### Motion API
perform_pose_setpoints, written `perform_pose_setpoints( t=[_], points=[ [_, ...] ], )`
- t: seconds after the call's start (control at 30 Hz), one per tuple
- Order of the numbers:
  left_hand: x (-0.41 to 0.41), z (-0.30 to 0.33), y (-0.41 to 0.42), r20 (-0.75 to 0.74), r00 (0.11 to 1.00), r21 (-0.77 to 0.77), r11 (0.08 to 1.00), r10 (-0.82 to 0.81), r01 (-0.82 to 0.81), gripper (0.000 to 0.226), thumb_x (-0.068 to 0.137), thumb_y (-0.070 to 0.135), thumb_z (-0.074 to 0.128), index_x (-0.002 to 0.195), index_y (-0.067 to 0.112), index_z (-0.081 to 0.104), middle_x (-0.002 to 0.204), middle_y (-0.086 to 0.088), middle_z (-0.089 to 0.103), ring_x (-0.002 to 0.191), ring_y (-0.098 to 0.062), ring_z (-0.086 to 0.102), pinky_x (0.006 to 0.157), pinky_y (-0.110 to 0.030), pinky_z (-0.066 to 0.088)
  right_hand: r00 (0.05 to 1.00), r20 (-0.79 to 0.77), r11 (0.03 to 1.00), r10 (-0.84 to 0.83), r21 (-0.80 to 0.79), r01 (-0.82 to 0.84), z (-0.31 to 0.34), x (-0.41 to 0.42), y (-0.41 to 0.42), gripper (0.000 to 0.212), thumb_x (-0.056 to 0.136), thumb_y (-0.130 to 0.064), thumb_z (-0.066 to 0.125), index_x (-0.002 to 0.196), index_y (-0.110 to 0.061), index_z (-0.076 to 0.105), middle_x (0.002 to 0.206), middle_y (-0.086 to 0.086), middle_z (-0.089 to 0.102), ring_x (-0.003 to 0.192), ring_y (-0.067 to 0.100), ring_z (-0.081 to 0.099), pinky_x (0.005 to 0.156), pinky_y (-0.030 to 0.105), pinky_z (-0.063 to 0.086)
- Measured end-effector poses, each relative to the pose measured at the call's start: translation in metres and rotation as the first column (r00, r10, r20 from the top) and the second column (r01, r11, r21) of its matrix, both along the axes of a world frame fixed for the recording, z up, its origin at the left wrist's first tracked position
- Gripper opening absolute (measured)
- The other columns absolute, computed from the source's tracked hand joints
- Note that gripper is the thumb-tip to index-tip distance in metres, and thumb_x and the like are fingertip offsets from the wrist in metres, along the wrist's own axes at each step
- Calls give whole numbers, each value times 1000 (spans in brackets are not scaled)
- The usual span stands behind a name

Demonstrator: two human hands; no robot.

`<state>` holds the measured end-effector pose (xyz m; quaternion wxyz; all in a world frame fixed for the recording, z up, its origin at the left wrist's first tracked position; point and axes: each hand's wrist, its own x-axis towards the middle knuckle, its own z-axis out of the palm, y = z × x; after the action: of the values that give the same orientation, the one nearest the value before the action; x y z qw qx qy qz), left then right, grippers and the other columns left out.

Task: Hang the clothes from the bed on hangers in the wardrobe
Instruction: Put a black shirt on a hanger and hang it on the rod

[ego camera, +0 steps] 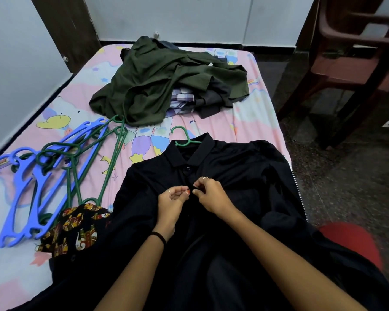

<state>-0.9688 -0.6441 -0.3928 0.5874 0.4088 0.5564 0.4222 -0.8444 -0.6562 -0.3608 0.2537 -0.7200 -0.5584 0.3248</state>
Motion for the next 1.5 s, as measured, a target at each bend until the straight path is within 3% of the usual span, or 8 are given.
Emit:
perform_pose_setpoints(
  t=[0.23,0.53,0.63,0.83,0.93,1.0,1.37,1.5],
  points=[
    [1,-2,-2,74,997,-24,1000,18,-16,13,88,-1,63,93,9,69,92,-8,72,83,-11,67,79,-18,54,997,-15,994,-71,82,72,-5,-8,-4,15,90,-13,64,104,-6,66,100,4,68,88,12,61,83,22,49],
    [0,-8,-2,135,990,-59,998,34,-26,13,88,-2,63,92,8,69,98,-16,71,93,-19,67,90,-30,52,993,-44,989,-107,96,110,-8,-12,-11,12,91,-18,62,99,-11,67,83,-3,66,68,3,58,58,6,44],
    [1,-9,-2,135,990,-66,997,43,-34,13,88,-3,62,93,6,69,100,-18,71,95,-22,67,92,-32,52,993,-75,991,-89,92,96,-7,-11,-12,16,94,-23,57,94,-12,69,80,-2,67,71,11,62,58,9,43],
    [1,-8,-3,110,993,-65,997,50,-43,14,89,-3,60,100,2,68,91,-8,71,83,-12,67,74,-15,54,963,-200,984,-179,-14,180,-9,-11,-4,17,95,-18,55,94,-10,70,85,1,70,81,13,66,73,22,53],
    [1,-8,-3,85,996,-60,998,38,-33,15,90,-3,59,102,1,67,91,-7,71,84,-10,67,74,-13,53,956,-188,974,-225,-63,217,-10,-14,-2,10,91,-14,60,91,-9,68,80,0,67,69,8,61,54,4,42],
    [1,-9,-3,64,998,-64,998,28,-23,15,91,-2,59,101,4,67,93,-7,70,86,-10,67,77,-14,53,959,-169,974,-226,-66,218,-10,-16,-2,6,89,-13,61,86,-10,66,76,-2,62,63,5,55,48,2,37],
    [3,-3,1,98,994,-103,994,47,-37,9,88,6,66,94,1,63,80,-7,68,72,-11,64,63,-11,50,992,-69,994,-104,11,105,-20,-16,-5,10,90,-23,62,86,-14,60,79,0,66,63,5,57,55,13,45],
    [1,-7,4,87,995,-135,990,40,-28,4,88,6,66,89,7,62,80,-6,67,77,-14,61,71,-19,50,995,-60,996,-85,30,87,-24,-16,-5,8,90,-20,63,84,-16,59,81,3,68,66,10,60,65,24,52]
  ],
)
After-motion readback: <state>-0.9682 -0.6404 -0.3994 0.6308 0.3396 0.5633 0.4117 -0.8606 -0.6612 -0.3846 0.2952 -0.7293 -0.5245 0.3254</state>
